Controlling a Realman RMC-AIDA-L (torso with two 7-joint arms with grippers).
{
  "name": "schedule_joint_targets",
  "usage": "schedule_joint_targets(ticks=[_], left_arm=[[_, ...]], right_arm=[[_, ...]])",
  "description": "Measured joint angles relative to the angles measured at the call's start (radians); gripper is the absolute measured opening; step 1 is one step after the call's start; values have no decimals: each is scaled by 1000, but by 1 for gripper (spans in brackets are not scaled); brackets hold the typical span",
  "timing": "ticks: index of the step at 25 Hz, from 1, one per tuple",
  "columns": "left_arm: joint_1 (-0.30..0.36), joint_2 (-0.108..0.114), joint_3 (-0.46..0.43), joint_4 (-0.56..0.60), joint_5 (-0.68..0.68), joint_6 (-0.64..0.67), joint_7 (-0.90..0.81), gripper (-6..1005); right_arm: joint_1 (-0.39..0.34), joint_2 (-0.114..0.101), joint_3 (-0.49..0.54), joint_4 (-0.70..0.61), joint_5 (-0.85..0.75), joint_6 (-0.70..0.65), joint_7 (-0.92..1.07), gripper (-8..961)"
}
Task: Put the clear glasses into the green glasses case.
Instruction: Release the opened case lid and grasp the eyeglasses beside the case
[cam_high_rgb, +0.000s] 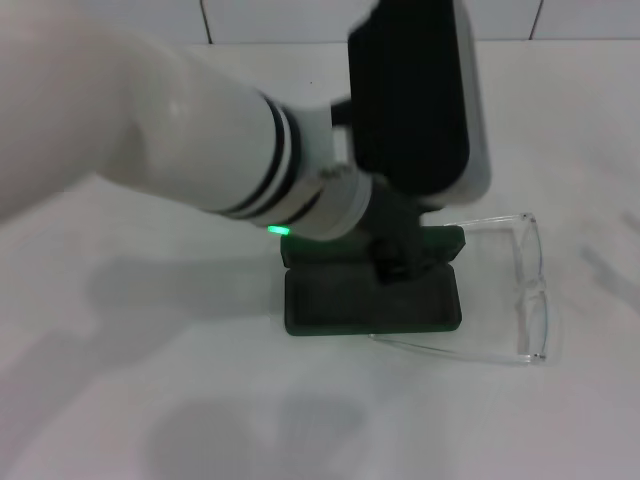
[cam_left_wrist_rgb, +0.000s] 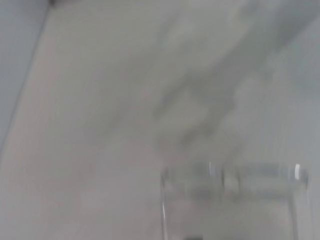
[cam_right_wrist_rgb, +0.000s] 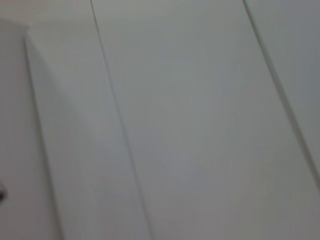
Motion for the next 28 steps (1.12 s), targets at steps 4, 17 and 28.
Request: schedule_joint_targets(ticks=[4,17,28], left_arm=[[10,2,-97,83,-140,17,5,471],[155,8,-750,88,-944,142,182,466],[294,7,-828,-21,-1131,221,338,461]], right_arm=[[10,-16,2,-192,-165,75,236,795],[174,27,86,-1154,-1033,-48,1370,746],[501,38,61,-1257,-1479,-286,1638,732]])
